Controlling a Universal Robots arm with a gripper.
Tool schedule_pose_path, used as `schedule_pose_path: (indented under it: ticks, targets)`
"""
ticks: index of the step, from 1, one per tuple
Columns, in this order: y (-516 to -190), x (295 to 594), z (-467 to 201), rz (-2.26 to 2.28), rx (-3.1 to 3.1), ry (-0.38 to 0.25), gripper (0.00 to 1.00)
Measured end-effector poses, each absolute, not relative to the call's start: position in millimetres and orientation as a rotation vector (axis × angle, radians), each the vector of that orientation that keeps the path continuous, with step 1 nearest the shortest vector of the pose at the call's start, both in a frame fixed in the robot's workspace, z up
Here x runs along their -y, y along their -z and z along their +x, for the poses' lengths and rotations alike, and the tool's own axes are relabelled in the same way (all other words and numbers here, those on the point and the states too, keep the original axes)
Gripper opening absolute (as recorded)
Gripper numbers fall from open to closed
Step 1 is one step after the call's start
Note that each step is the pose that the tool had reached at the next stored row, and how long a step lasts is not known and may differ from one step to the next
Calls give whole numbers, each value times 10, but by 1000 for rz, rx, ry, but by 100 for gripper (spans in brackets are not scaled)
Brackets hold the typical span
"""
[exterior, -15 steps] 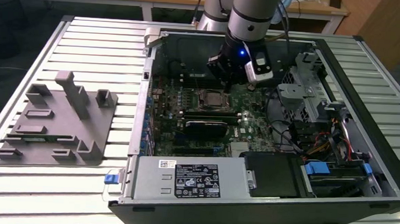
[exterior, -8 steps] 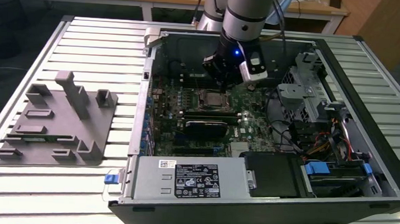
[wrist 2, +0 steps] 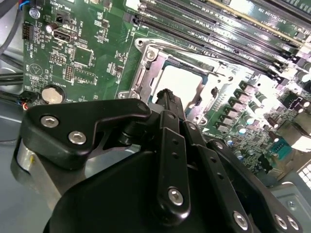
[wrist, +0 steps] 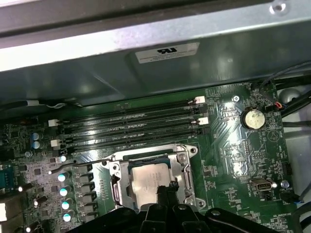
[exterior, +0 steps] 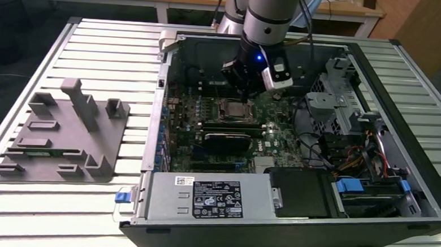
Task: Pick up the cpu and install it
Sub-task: 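Close the cpu cover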
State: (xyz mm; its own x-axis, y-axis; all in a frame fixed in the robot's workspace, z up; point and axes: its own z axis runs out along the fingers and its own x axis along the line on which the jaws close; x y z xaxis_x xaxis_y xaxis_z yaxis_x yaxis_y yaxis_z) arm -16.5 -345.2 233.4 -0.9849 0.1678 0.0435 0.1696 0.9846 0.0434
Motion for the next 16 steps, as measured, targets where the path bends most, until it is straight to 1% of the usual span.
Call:
schedule_pose_path:
  ticks: [16]
  targets:
    - [-2333,3452,-299,-263,3091,74,11]
